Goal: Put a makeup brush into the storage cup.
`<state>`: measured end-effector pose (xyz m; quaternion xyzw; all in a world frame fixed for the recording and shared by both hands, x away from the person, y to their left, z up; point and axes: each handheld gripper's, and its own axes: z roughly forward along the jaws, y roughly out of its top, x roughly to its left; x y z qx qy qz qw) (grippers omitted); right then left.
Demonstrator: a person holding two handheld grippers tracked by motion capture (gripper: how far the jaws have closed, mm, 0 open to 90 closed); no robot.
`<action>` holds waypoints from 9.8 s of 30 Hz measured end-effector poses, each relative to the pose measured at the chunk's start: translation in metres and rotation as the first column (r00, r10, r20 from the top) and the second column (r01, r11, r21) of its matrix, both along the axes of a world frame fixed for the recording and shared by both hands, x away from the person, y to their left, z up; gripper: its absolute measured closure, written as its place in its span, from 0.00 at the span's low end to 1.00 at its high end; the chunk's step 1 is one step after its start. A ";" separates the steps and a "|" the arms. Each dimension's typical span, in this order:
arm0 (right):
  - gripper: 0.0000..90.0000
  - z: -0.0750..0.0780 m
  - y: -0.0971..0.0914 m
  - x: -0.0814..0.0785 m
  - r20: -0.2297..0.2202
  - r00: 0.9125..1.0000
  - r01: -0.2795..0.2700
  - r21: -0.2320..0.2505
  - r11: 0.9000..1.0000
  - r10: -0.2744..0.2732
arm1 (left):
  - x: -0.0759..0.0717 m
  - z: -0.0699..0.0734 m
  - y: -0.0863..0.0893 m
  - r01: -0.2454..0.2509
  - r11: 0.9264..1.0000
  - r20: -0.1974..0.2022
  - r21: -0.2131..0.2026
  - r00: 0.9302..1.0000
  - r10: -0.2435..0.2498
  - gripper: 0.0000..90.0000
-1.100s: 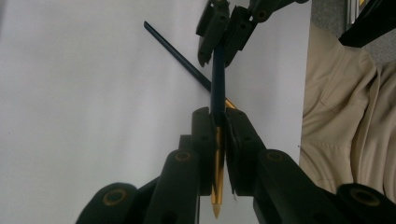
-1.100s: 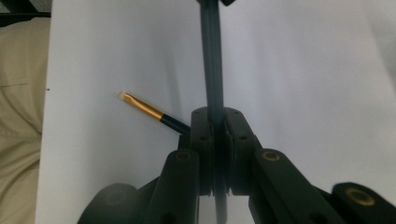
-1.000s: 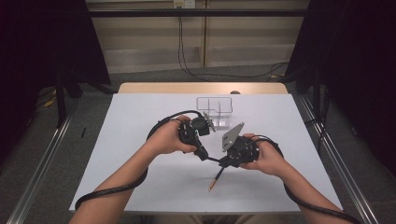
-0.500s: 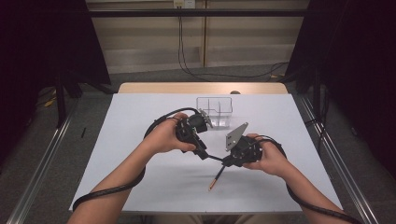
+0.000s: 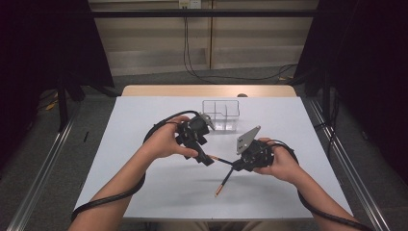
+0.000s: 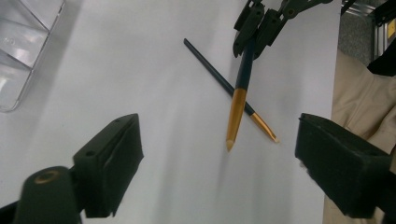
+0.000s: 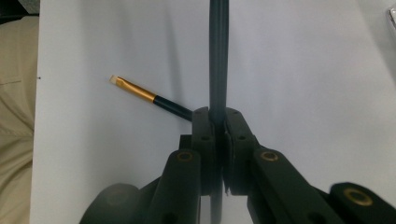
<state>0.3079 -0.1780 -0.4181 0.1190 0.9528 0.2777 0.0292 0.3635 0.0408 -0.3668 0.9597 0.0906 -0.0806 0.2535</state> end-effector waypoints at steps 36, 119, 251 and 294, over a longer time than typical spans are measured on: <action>0.94 0.000 -0.015 -0.002 -0.021 0.989 0.150 0.271 0.951 -0.150 | -0.003 -0.022 0.038 -0.141 0.877 0.025 -0.459 0.985 0.171 0.08; 0.89 0.003 -0.006 0.000 -0.059 0.940 0.312 0.554 0.772 -0.337 | -0.005 -0.037 0.009 -0.239 0.687 -0.134 -0.686 0.970 0.204 0.93; 0.93 0.042 -0.010 0.013 -0.054 0.931 0.274 0.756 0.595 -0.360 | -0.012 -0.027 0.074 -0.247 0.651 -0.015 -0.718 0.940 0.341 0.00; 0.93 0.040 -0.014 0.024 -0.036 0.931 0.269 0.742 0.614 -0.364 | -0.042 -0.043 0.169 -0.289 0.656 0.048 -0.697 0.895 0.444 0.01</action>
